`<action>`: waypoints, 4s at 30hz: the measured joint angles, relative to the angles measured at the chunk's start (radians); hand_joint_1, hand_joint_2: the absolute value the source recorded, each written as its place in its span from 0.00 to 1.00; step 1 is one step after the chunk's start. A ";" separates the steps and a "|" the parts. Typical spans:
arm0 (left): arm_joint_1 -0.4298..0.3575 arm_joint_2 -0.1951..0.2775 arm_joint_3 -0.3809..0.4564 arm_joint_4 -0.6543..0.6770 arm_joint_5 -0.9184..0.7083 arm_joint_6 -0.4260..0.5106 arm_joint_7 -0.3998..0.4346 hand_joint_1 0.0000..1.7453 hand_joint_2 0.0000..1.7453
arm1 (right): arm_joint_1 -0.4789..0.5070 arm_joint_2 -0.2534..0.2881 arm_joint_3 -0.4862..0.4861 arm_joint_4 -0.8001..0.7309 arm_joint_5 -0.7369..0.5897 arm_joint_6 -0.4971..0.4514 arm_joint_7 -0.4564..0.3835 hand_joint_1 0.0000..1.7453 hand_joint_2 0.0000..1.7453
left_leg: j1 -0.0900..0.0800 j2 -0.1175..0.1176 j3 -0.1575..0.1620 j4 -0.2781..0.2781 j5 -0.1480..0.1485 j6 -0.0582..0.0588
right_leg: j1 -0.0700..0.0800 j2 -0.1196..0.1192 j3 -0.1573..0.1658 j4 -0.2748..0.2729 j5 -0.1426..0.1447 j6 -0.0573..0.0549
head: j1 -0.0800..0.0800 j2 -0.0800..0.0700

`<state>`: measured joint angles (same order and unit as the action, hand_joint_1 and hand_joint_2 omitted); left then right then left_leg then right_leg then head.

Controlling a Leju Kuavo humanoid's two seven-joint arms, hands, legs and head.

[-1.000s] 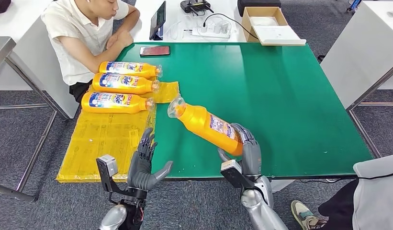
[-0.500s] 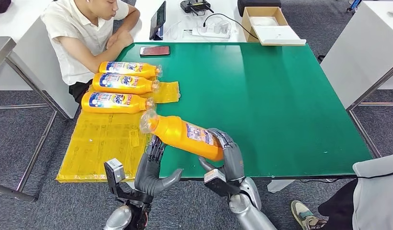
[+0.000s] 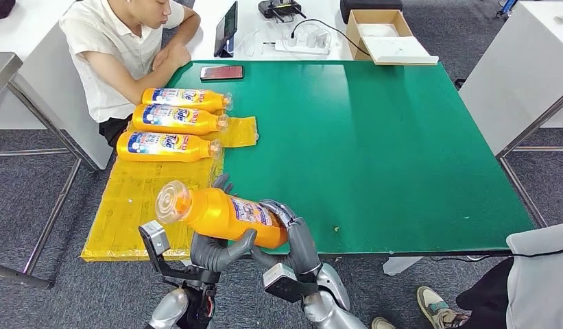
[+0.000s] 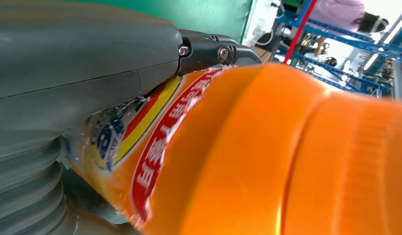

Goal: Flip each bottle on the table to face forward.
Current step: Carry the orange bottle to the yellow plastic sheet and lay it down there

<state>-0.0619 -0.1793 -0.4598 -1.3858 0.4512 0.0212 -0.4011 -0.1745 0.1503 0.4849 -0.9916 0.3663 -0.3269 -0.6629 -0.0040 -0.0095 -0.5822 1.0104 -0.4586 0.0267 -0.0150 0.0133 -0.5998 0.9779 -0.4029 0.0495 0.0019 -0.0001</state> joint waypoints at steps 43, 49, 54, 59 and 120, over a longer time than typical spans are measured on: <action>0.021 0.051 0.059 -0.037 -0.327 0.238 -0.059 1.00 1.00 | 0.051 -0.017 0.003 -0.012 -0.063 -0.004 0.006 0.00 0.00 | 0.000 0.000 -0.001 0.000 0.000 0.000 | 0.000 0.000 -0.001 0.000 0.000 0.000 | 0.000 0.000; 0.020 0.086 0.149 -0.017 -0.723 0.591 -0.073 1.00 1.00 | 0.124 -0.056 -0.099 -0.101 0.032 -0.166 0.000 0.00 0.00 | 0.000 0.000 -0.001 0.000 0.000 0.000 | 0.000 0.000 -0.002 0.000 0.000 0.000 | 0.000 0.000; -0.001 0.109 0.226 0.035 -0.956 0.655 -0.011 1.00 1.00 | 0.161 -0.073 -0.199 -0.152 0.046 -0.252 -0.003 0.00 0.00 | 0.000 0.000 -0.001 0.000 0.000 0.000 | 0.000 0.000 -0.002 0.000 0.000 0.000 | 0.000 0.000; -0.072 0.115 0.292 0.134 -1.400 0.674 0.112 1.00 1.00 | 0.174 -0.072 -0.252 -0.196 0.031 -0.226 -0.004 0.00 0.00 | 0.000 0.000 -0.001 0.000 0.000 0.000 | 0.000 0.000 -0.002 0.000 0.000 0.000 | 0.000 0.000; -0.204 -0.004 0.427 0.303 -0.199 -0.185 -0.142 0.00 1.00 | 0.104 -0.035 -0.186 -0.070 -0.097 -0.199 -0.004 0.00 0.00 | -0.001 -0.011 -0.004 0.000 0.004 0.000 | -0.001 -0.011 -0.001 0.001 0.000 0.000 | 0.000 0.000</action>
<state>-0.2658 -0.1830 -0.0329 -1.0827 0.2520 -0.1637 -0.5426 -0.0705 0.1156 0.2987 -1.0619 0.2698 -0.5261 -0.6664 -0.0046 -0.0208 -0.5862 1.0105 -0.4542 0.0269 -0.0157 0.0020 -0.6009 0.9789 -0.4031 0.0493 0.0020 -0.0001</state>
